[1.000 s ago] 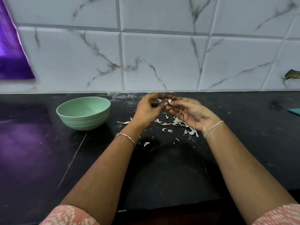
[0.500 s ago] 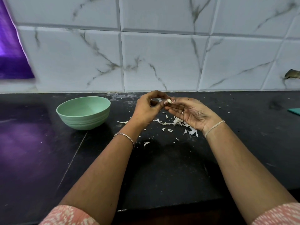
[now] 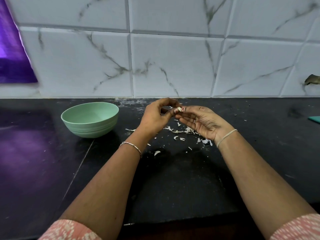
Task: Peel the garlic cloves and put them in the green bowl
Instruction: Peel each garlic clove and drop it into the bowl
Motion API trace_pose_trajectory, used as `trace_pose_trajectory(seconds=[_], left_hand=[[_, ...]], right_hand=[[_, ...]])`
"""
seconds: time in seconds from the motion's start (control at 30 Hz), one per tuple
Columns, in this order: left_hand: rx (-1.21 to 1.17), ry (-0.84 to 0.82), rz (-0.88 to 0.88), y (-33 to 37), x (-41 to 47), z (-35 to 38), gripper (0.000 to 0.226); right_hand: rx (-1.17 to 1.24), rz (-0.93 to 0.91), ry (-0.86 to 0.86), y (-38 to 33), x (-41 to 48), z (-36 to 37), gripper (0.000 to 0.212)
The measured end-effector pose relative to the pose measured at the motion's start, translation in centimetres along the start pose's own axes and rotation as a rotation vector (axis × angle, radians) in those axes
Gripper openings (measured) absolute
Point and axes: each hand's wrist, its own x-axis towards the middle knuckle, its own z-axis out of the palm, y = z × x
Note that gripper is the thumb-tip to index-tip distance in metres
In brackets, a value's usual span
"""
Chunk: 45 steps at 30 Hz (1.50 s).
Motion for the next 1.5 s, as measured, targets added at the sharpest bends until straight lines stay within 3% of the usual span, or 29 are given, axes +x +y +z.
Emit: trace_pose_trajectory(seconds=[0.4,0.7,0.87,1.2,1.5], left_hand=[[0.27,0.024,0.08,-0.4,-0.3,0.1,0.015],[0.212,0.036,-0.047,-0.7,-0.3,0.7,0.009],[0.11,0.035,-0.141,-0.2,-0.2,0.5,0.021],[-0.225,-0.011,-0.242,0.0,-0.3,0.2,0.012],[-0.286,-0.009,-0.269,-0.3,-0.2,-0.1,0.015]], right_hand=[[-0.085,-0.007,0.046,0.4,0.1,0.3,0.009],[-0.714,-0.414,0.277,1.4,1.1,0.2,0.014],[-1.084,-0.489,0.337,1.7,1.2,0.4,0.004],[-0.899,-0.428,0.308,1.7,1.1,0.5,0.011],[-0.676,-0.336,0.218,1.4,0.5,0.8,0.016]])
